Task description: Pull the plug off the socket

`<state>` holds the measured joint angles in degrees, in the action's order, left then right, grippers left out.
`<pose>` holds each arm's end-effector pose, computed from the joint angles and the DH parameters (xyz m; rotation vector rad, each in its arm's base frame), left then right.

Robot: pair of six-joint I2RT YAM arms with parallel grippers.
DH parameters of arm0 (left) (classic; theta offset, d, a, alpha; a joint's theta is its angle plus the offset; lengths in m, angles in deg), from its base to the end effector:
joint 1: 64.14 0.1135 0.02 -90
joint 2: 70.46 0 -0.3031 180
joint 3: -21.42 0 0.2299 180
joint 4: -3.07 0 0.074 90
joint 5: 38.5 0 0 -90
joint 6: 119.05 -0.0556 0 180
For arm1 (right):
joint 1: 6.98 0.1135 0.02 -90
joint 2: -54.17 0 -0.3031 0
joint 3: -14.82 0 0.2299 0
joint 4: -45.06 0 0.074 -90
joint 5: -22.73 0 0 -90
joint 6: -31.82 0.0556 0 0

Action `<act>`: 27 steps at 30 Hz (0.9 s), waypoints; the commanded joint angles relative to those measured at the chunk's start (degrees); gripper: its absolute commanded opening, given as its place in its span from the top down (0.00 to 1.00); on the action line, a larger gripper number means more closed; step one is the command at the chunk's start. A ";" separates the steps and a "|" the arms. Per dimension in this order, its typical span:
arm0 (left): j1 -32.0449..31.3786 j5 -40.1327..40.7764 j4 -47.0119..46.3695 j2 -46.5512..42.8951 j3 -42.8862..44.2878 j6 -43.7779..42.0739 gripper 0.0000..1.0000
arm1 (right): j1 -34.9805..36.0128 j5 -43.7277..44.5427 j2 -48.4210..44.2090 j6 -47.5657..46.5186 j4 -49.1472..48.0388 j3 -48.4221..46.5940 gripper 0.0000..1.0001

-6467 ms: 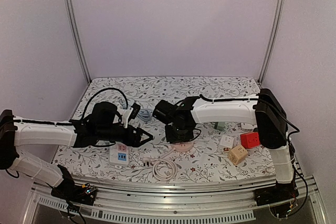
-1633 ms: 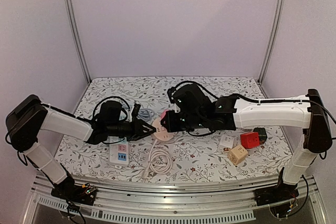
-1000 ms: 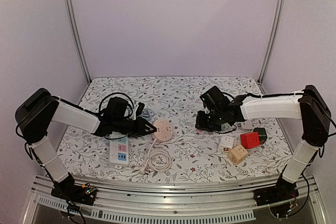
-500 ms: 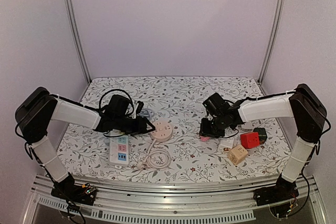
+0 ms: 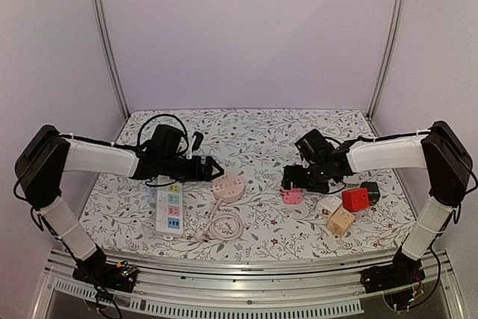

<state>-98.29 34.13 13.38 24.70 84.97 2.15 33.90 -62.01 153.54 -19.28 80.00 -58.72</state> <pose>0.2701 -0.2033 0.2100 0.2290 2.4346 -0.9012 0.2600 0.2183 0.1995 -0.0142 2.6709 0.3525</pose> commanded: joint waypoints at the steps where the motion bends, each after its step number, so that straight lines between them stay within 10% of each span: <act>1: 3.30 1.06 1.03 -3.41 1.73 -3.64 0.01 | -2.21 3.22 -4.34 -4.80 1.66 -0.24 0.01; 19: 38.82 8.30 -10.47 -24.20 -9.39 -7.98 0.00 | -33.53 2.57 -19.43 -22.10 -5.54 3.92 0.01; 27: 40.04 19.90 -22.36 -30.87 -19.67 -20.46 0.00 | -42.37 6.21 -26.83 -29.25 -26.47 16.59 0.01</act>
<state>-58.23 48.32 -0.06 -3.85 70.19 -10.55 -7.25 -58.71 129.19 -42.73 65.79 -47.27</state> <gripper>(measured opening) 0.995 0.988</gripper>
